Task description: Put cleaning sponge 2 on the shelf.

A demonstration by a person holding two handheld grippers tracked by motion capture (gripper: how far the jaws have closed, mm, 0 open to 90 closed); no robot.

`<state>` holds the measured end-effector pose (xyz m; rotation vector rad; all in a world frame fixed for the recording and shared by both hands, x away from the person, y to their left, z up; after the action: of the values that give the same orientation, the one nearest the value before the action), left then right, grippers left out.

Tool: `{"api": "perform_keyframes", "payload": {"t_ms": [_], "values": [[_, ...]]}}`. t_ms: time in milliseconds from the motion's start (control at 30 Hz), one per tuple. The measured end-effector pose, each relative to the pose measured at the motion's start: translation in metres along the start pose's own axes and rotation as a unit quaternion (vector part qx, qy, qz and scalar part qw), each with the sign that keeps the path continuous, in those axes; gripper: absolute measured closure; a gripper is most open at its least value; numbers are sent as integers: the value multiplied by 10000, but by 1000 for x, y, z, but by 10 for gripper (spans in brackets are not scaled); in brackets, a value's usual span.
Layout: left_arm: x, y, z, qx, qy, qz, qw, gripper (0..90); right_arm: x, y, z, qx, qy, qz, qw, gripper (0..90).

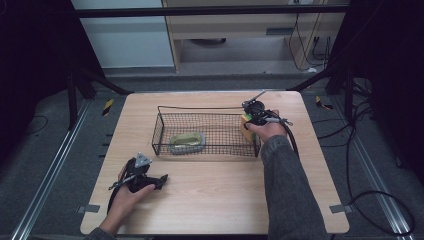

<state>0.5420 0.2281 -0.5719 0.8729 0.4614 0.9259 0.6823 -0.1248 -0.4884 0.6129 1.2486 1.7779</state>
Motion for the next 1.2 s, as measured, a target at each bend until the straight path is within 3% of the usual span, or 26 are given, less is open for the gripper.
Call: {"api": "perform_keyframes", "payload": {"t_ms": [600, 867, 1200], "values": [[0, 0, 0, 0, -1, 2, 10000, 0, 0, 0, -3, 117, -34, 19, 9999, 597], [0, 0, 0, 0, -16, 9, 10000, 0, 1, 14, -6, 129, -16, 27, 9999, 540], [0, 0, 0, 0, -17, 10, 10000, 0, 7, 27, -7, 93, 128, 69, 9999, 608]]}}
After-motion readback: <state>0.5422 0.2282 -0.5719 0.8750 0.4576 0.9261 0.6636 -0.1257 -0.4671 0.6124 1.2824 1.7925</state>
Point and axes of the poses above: each handheld gripper's, and its own axes: y roughly backward along the jaws, z roughly out of its top, x roughly to its left, the point moved 9 cm from there along -y, roughly forward along the jaws, and after that the axes turned 10 degrees about x, right-handed, at the moved point
